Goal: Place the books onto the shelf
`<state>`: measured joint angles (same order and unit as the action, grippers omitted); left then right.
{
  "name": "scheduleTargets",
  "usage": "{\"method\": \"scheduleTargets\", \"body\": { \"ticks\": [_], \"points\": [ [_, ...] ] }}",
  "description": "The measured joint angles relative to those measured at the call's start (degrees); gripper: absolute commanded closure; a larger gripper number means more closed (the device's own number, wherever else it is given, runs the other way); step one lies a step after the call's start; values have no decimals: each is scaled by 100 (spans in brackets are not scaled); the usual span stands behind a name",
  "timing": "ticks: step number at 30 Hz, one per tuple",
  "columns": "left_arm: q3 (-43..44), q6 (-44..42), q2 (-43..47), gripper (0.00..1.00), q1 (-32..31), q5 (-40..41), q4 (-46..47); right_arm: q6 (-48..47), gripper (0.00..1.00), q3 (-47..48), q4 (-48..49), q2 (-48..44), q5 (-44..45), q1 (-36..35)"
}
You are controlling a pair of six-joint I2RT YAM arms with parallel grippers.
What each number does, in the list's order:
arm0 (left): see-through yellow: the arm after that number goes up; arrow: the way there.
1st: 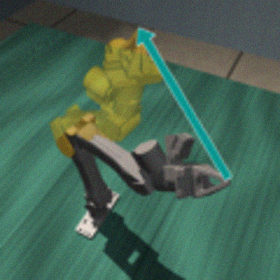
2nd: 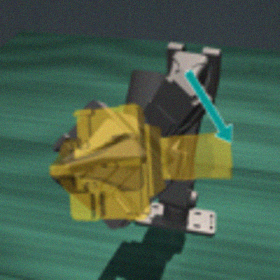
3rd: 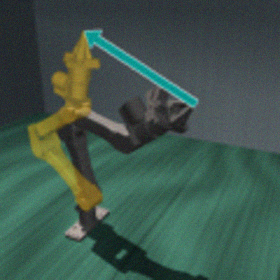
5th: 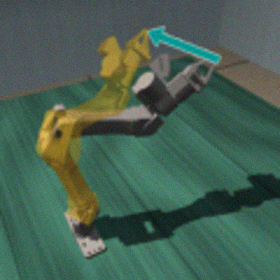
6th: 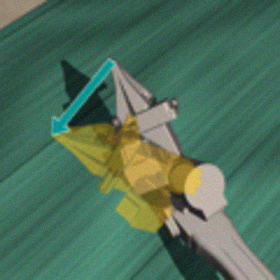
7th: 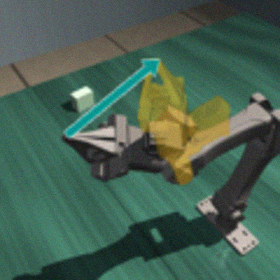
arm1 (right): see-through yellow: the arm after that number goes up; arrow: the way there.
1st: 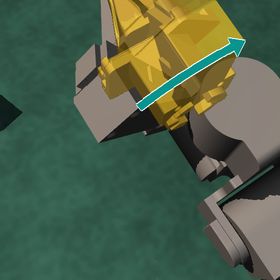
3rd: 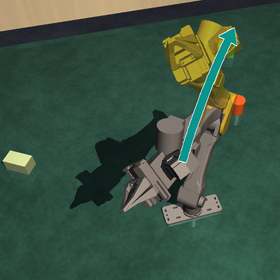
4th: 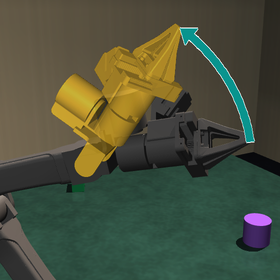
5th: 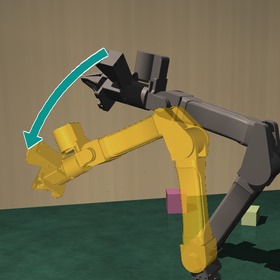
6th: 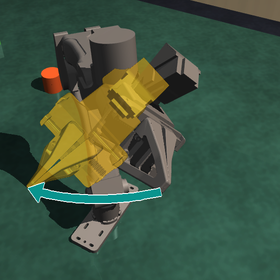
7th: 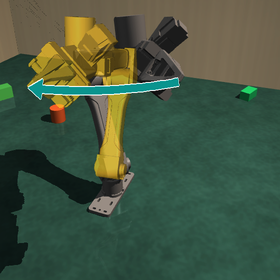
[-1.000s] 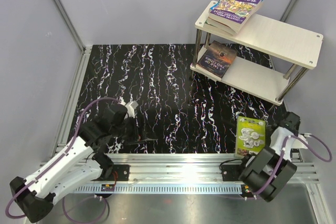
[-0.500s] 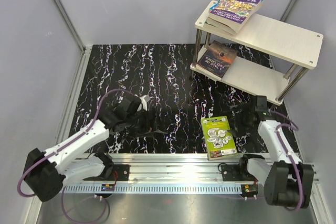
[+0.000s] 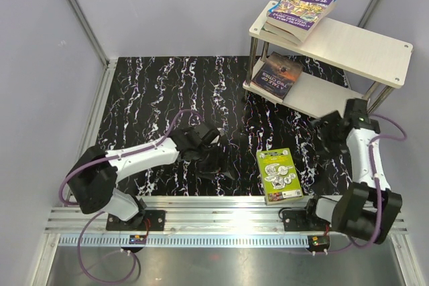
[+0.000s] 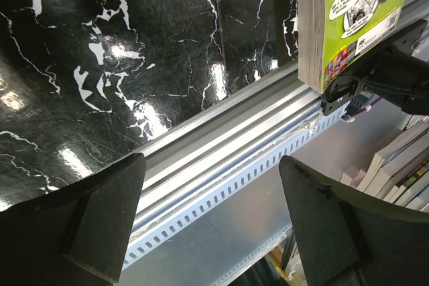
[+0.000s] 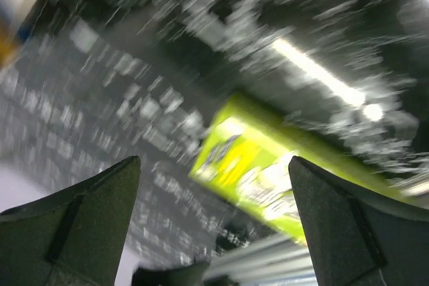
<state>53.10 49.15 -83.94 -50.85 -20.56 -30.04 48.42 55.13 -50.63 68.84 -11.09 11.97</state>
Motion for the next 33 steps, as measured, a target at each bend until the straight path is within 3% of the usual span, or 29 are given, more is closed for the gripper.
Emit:
{"method": "scheduleTargets", "body": {
  "ticks": [4,15,19,25,30,33],
  "points": [
    [0,92,-46,14,-44,2,24,-678,5,-380,-286,173,254,1143],
    [7,212,-197,14,-44,0,175,-732,9,-1989,0,13,-625,1064],
    [15,245,-417,14,-44,-7,271,-280,9,-2514,273,-249,-772,354],
    [15,321,-520,14,-44,-24,376,931,9,-2715,994,-234,-846,-1613],
    [17,319,-522,14,-44,-20,413,1585,7,-2232,1447,337,-890,-2938],
    [155,264,-546,14,-46,42,223,1646,3,-1746,1567,415,-940,-3246]
  ]
}}
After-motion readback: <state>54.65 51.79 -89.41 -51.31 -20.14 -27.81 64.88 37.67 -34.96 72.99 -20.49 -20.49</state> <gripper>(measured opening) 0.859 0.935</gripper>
